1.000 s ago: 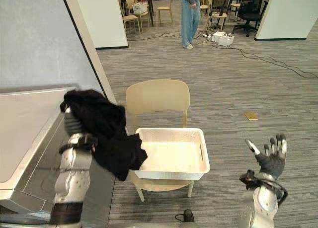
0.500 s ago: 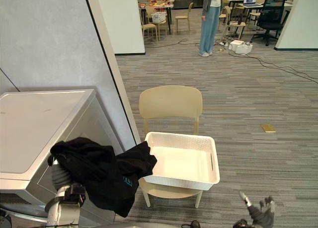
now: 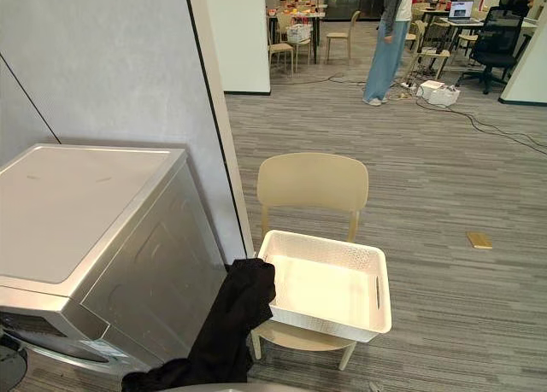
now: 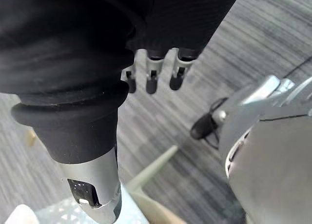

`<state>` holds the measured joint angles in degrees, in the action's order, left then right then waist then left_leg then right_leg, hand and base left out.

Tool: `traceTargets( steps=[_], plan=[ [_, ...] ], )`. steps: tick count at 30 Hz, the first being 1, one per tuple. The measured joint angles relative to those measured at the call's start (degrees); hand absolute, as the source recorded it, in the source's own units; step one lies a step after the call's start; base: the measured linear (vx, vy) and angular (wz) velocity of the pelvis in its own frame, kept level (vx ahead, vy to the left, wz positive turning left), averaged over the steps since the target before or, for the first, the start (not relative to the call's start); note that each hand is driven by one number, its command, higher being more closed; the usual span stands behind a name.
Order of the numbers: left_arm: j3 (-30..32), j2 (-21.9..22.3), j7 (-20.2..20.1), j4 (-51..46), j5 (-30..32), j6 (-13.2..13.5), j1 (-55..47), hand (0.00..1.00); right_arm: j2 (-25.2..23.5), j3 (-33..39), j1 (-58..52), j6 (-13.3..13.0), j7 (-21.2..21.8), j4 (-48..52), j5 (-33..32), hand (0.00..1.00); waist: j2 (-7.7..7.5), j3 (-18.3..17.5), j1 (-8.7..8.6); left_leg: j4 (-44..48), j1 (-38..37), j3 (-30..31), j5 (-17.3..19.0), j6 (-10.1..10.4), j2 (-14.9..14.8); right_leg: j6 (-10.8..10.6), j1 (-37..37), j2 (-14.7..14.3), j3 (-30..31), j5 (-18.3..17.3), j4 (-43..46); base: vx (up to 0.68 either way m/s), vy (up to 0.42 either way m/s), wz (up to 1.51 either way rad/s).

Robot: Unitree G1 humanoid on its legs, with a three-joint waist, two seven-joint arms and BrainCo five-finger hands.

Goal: Pick up the laundry basket with both hands and put the clothes into the washing machine.

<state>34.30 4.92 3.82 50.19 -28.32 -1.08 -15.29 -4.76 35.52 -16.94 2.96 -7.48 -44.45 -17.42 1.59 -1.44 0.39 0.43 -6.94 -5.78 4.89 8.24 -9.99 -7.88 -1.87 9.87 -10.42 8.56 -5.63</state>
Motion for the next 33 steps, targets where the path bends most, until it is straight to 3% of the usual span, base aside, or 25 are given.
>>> traceTargets(
  steps=[2, 8, 13, 16, 17, 19, 20, 21, 23, 24, 25, 26, 27, 28, 29, 30, 33],
  plan=[
    [0.7, 0.2, 0.0, 0.4, 0.2, 0.0, 0.6, 1.0, 0.1, 0.6, 0.7, 0.0, 0.1, -1.6, 0.0, 0.0, -0.3, 0.1, 0.65, 0.0, -0.1, -0.1, 0.1, -0.2, 0.2, 0.0, -0.1, 0.2, 0.0, 0.0, 0.0, 0.04, 0.031, 0.0],
    [2.3, 0.6, 0.0, 3.6, 0.3, 0.3, 2.6, 1.0, 0.8, 0.1, 3.0, -0.1, 0.2, -5.8, 0.2, 0.0, 0.22, 1.0, 0.49, 0.1, -1.5, 1.3, 0.1, -0.2, 0.7, -0.7, -1.5, 1.0, -1.3, -1.6, 1.9, 0.04, 0.021, 0.15],
    [2.2, 0.6, 0.0, 3.6, -3.5, 0.5, 4.1, 1.0, 2.4, -5.4, 5.5, -0.1, 0.4, -8.3, 2.4, 0.0, -0.11, 3.5, 0.95, 2.9, 0.3, 8.6, 0.1, -0.3, 1.7, -1.7, -1.8, 3.8, -7.2, -9.2, 12.7, -0.01, -0.012, 0.81],
    [0.7, 0.5, 0.3, 1.4, -10.9, 1.5, 7.0, 1.0, 4.9, -10.9, 9.1, -0.4, 0.4, -8.6, 2.8, 0.0, 0.01, 4.9, 2.3, 7.4, 9.0, 16.8, -0.7, -0.1, 3.4, -1.1, 2.4, 6.9, -14.4, -15.0, 22.0, -0.11, -0.089, 1.47],
    [-0.2, 0.4, 0.7, -0.4, -13.1, 1.6, 7.6, 1.0, 5.4, -11.3, 11.3, -0.3, 0.4, -8.5, 2.8, 0.0, -0.5, 5.9, 3.42, 6.5, 10.6, 18.5, -2.2, -0.7, 3.8, -0.9, 3.8, 8.1, -16.7, -16.7, 24.7, -0.1, -0.128, 1.14],
    [-0.1, 0.4, 2.1, -3.7, -16.3, 2.2, 7.3, 1.0, 6.3, -11.4, 12.7, -0.6, 0.0, -8.6, 2.7, 0.0, -0.09, 6.9, 3.8, 4.2, 12.0, 19.5, -3.6, -3.0, 4.3, -0.9, 5.7, 10.1, -19.5, -18.8, 28.3, -0.06, -0.103, 0.95],
    [0.2, 0.4, 3.0, -5.9, -17.0, 3.3, 6.8, 1.0, 6.6, -12.2, 13.6, -0.6, 0.0, -8.6, 2.7, 0.0, -0.12, 7.2, 3.93, 2.3, 12.2, 16.4, -3.2, -6.8, 4.0, -0.5, 6.2, 11.4, -20.2, -19.5, 29.8, -0.03, -0.088, 0.72],
    [0.7, 0.4, 3.5, -7.5, -17.3, 4.8, 6.4, 1.0, 6.4, -13.0, 13.8, -0.7, -0.1, -8.5, 2.7, 0.0, -1.09, 7.6, 3.67, 1.7, 12.3, 11.8, -1.5, -10.2, 3.6, 0.4, 5.9, 13.2, -21.3, -18.8, 30.0, -0.01, -0.092, 0.64],
    [1.4, 0.5, 4.0, -7.9, -17.3, 5.4, 6.5, 1.0, 6.6, -13.5, 13.8, -0.7, -0.1, -8.6, 2.7, 0.0, -0.3, 7.6, 3.65, 6.1, 13.7, 7.7, -1.7, -10.0, 1.8, 0.7, 5.4, 14.8, -22.8, -18.7, 31.7, 0.05, -0.034, 0.42],
    [1.8, 0.6, 4.3, -7.9, -17.2, 5.4, 6.4, 1.0, 7.4, -13.4, 13.6, -0.7, -0.1, -8.6, 2.7, 0.0, 0.63, 7.8, 3.43, 9.3, 13.7, 4.7, -4.0, -9.8, 0.4, 0.6, 3.9, 15.2, -23.6, -18.8, 32.9, 0.03, -0.002, 0.33],
    [1.9, 0.6, 4.7, -7.9, -17.2, 5.7, 6.5, 1.0, 7.5, -13.0, 13.4, -0.7, -0.1, -8.6, 2.7, 0.0, 0.0, 7.7, 3.44, 10.2, 14.2, 3.8, -4.8, -8.4, 1.1, 0.5, 3.1, 16.4, -24.4, -18.8, 33.5, 0.01, 0.038, 0.4],
    [1.8, 0.6, 5.0, -7.8, -17.1, 5.9, 6.6, 1.0, 7.1, -12.3, 12.6, -0.8, -0.2, -8.6, 2.7, 0.0, -0.86, 7.3, 3.34, 10.1, 14.2, 3.1, -4.0, -8.6, 1.7, 0.3, 2.1, 17.4, -25.3, -18.7, 33.2, 0.0, 0.085, 0.53],
    [2.2, 0.6, 5.1, -7.4, -17.0, 5.9, 8.0, 1.0, 6.2, -10.8, 12.7, -0.8, -0.8, -9.6, 2.8, 0.0, -1.87, 7.2, 2.78, 11.4, 14.5, -1.2, -2.7, -7.4, 0.3, -1.3, 0.3, 17.6, -26.9, -17.7, 31.0, 0.03, 0.087, 0.5],
    [2.2, 0.6, 5.1, -7.0, -16.8, 5.8, 8.1, 1.0, 6.1, -10.5, 12.8, -0.8, -1.2, -10.1, 2.8, 0.0, -1.91, 7.1, 2.42, 12.7, 14.7, -3.2, -2.5, -6.7, -0.5, -1.8, -0.4, 17.4, -27.5, -17.0, 29.8, 0.07, 0.089, 0.37],
    [2.2, 0.6, 5.1, -6.1, -15.9, 5.3, 8.0, 1.0, 6.1, -9.9, 12.8, -0.7, -1.3, -11.1, 2.8, 0.0, -1.73, 7.0, 2.13, 14.9, 15.4, -4.1, -1.9, -2.5, -1.1, -2.3, -1.5, 17.0, -27.9, -15.6, 28.0, 0.05, 0.083, 0.11],
    [2.1, 0.7, 5.0, -5.4, -15.7, 5.2, 8.0, 1.0, 6.0, -9.4, 12.7, -0.5, -1.3, -11.2, 2.8, 0.0, -1.89, 7.1, 2.18, 16.3, 15.8, -4.2, -1.3, -1.6, -1.0, -2.7, -2.1, 17.0, -27.8, -14.5, 26.9, 0.04, 0.164, 0.01],
    [-0.7, 0.4, 4.9, -4.6, -15.1, 4.7, 8.0, 1.0, 5.0, -9.1, 11.6, -0.2, -1.5, -11.6, 2.8, 0.0, -1.43, 7.0, 3.03, 25.8, 20.0, -4.3, 4.7, -3.0, -0.8, -2.7, -4.2, 16.2, -27.5, -8.8, 21.2, -0.01, 0.293, -0.07]
  ],
)
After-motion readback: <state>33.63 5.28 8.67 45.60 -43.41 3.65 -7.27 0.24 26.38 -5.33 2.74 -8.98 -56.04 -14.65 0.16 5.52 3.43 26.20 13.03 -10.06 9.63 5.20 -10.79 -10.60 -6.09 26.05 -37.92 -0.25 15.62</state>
